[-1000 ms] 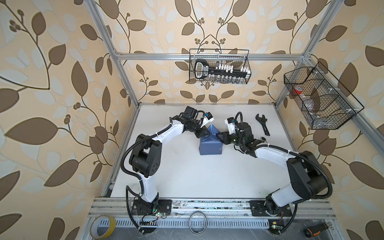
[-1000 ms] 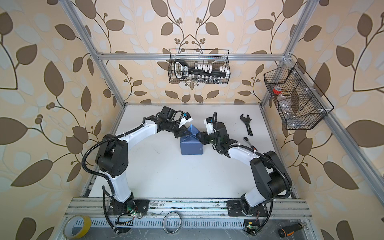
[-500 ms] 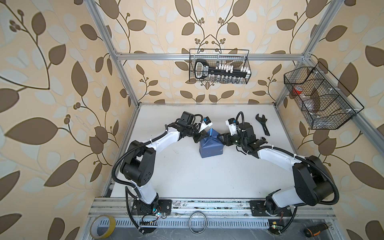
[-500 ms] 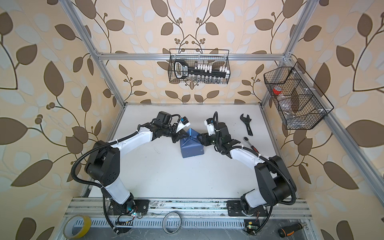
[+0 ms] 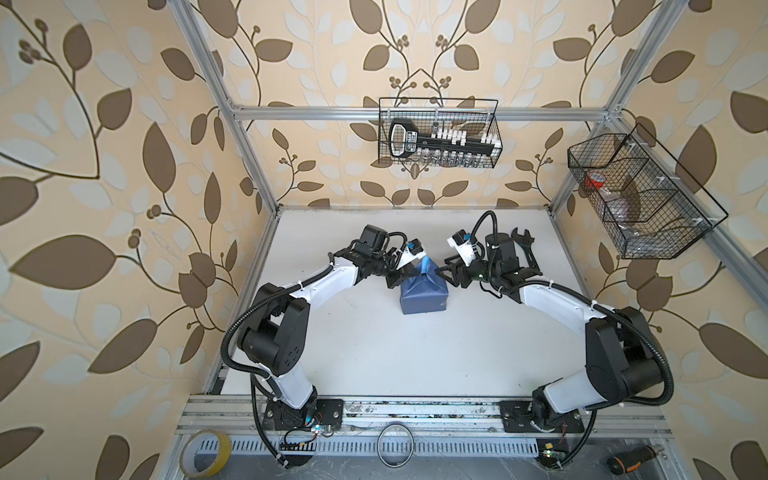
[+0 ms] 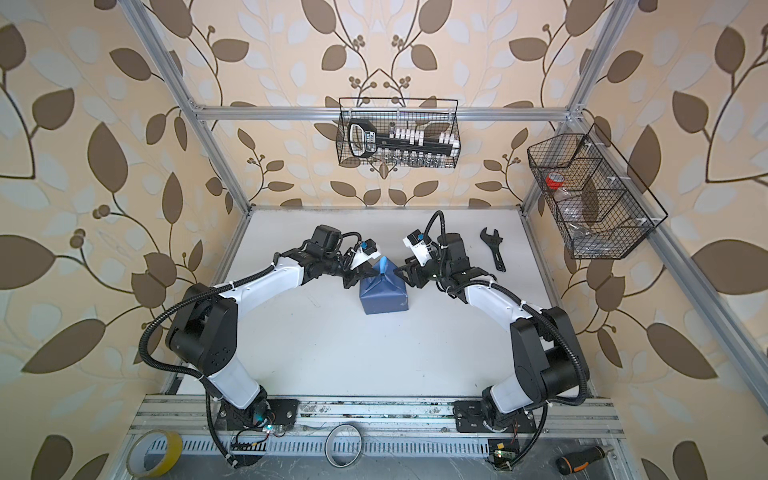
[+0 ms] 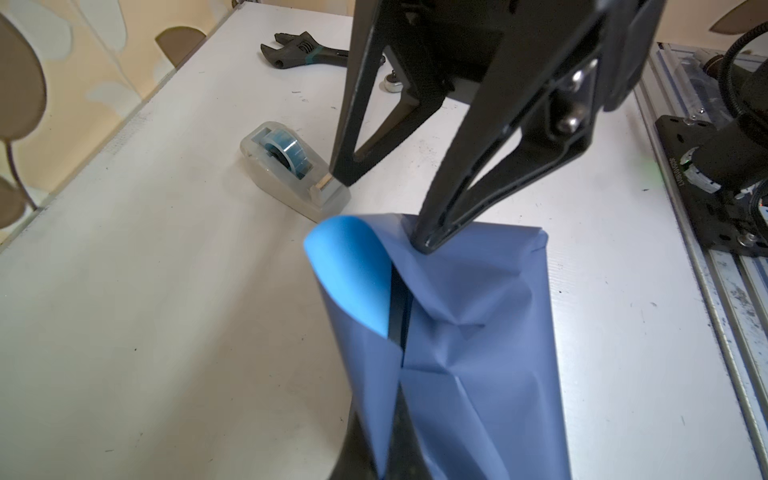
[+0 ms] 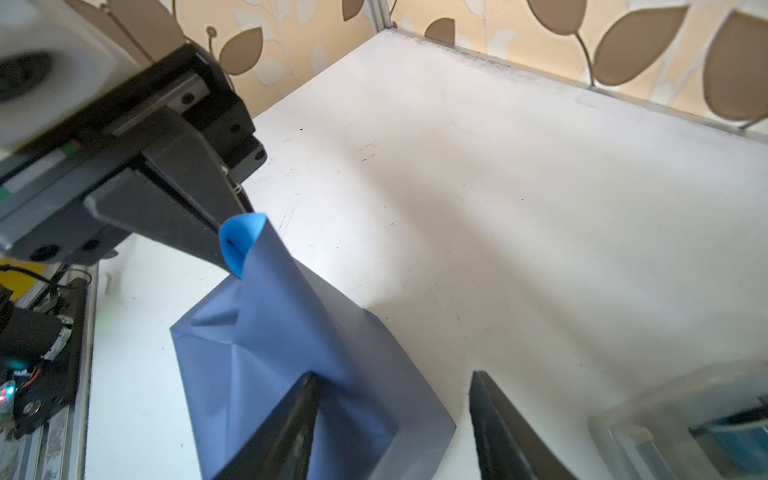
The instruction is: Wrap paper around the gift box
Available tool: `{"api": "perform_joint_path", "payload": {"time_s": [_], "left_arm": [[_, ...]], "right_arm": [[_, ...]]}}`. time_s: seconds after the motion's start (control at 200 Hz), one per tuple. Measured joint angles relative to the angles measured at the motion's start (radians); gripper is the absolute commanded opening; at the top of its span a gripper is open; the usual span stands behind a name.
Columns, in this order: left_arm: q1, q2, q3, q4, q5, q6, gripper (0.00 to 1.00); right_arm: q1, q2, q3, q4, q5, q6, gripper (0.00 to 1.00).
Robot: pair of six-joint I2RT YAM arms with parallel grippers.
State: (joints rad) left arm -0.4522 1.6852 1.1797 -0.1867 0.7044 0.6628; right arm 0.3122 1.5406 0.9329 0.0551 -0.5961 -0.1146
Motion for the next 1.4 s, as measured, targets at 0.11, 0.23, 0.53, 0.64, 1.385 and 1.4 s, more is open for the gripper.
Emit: {"api": "perform_joint_path", "payload": {"time_s": [0.11,0.23,0.53,0.64,1.385,1.4], "left_arm": [[0.000,0.000,0.000,0.000,0.000,0.009,0.00],[0.000,0.000,0.000,-0.001,0.002,0.015,0.00],[0.002,0.001,0.000,-0.014,-0.001,0.034,0.00],[0.002,0.002,0.004,-0.027,-0.002,0.038,0.00],[0.001,0.007,0.033,-0.053,-0.001,0.011,0.00],[0.001,0.007,0.034,-0.053,0.000,0.011,0.00]], "right_arm": [[0.000,0.032,0.024,-0.014,-0.030,-0.042,0.57],[0.006,0.049,0.038,-0.019,-0.050,-0.075,0.53],[0.045,0.105,0.116,-0.078,-0.069,-0.163,0.24],[0.046,0.105,0.117,-0.092,-0.077,-0.190,0.17],[0.035,0.101,0.118,-0.079,-0.105,-0.202,0.24],[0.034,0.101,0.118,-0.077,-0.105,-0.200,0.26]]}}
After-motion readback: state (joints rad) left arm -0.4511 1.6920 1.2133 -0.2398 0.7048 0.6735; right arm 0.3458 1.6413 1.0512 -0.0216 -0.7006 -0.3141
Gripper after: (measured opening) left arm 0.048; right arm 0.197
